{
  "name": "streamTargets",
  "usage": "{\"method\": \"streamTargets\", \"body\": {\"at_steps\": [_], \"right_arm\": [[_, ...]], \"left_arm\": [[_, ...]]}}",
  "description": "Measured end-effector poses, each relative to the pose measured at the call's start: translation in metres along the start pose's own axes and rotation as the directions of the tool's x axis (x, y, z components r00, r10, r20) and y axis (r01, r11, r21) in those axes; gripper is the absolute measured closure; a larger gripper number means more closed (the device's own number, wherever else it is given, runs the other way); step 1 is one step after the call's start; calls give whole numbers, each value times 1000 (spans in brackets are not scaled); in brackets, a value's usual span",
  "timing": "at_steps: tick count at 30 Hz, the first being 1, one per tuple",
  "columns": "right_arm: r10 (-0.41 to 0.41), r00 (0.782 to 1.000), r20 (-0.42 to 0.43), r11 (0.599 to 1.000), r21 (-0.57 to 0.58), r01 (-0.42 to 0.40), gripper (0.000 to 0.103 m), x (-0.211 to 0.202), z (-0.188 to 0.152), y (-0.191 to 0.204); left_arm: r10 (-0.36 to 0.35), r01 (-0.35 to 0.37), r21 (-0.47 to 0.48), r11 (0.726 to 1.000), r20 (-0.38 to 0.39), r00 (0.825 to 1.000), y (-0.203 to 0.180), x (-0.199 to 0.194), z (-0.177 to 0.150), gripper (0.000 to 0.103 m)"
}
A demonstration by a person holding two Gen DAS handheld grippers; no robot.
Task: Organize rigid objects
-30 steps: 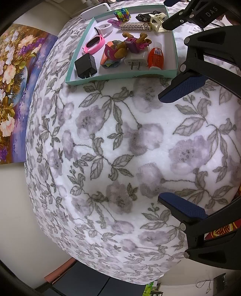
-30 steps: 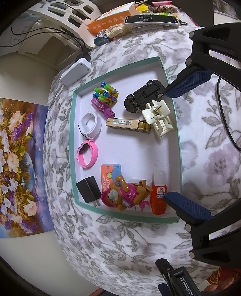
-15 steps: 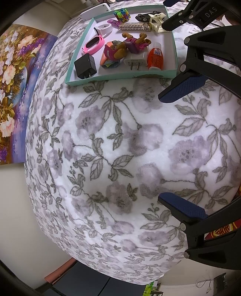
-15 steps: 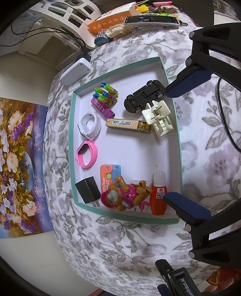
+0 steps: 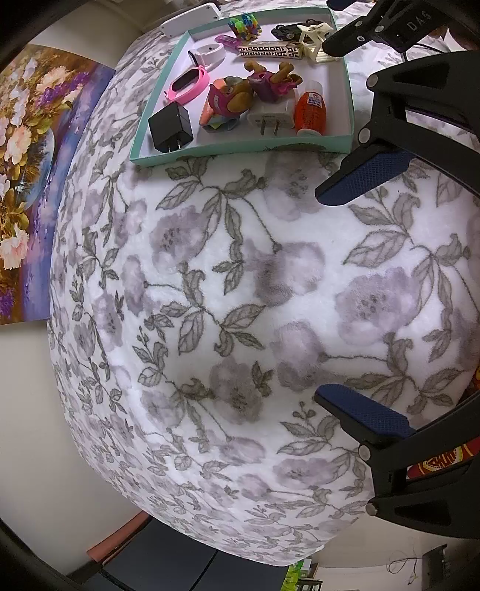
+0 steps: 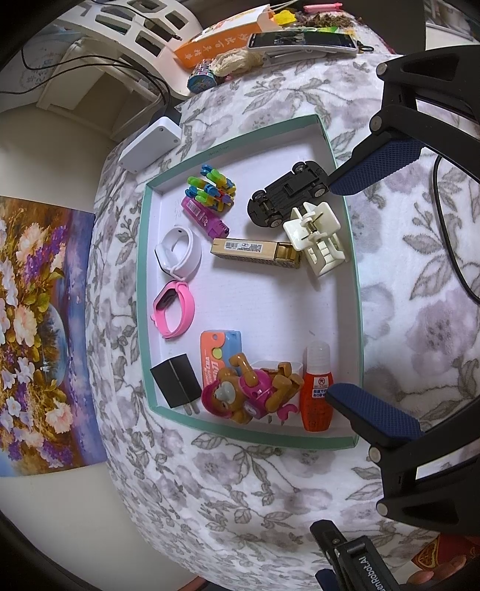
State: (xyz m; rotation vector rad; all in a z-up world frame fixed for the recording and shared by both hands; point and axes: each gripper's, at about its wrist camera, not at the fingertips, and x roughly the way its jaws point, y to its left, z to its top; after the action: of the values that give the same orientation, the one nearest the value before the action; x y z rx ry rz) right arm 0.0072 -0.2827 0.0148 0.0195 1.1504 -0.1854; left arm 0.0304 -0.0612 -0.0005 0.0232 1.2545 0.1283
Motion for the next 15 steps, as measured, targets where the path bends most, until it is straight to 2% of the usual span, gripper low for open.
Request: {"method": "streamTargets", "body": {"at_steps": [15], "right_arm": [[-3, 1000, 7, 1000, 19, 3, 0, -1, 0, -1]], "left_arm": [[2, -2, -23, 1000, 7, 1000, 3, -1, -1, 6]]}}
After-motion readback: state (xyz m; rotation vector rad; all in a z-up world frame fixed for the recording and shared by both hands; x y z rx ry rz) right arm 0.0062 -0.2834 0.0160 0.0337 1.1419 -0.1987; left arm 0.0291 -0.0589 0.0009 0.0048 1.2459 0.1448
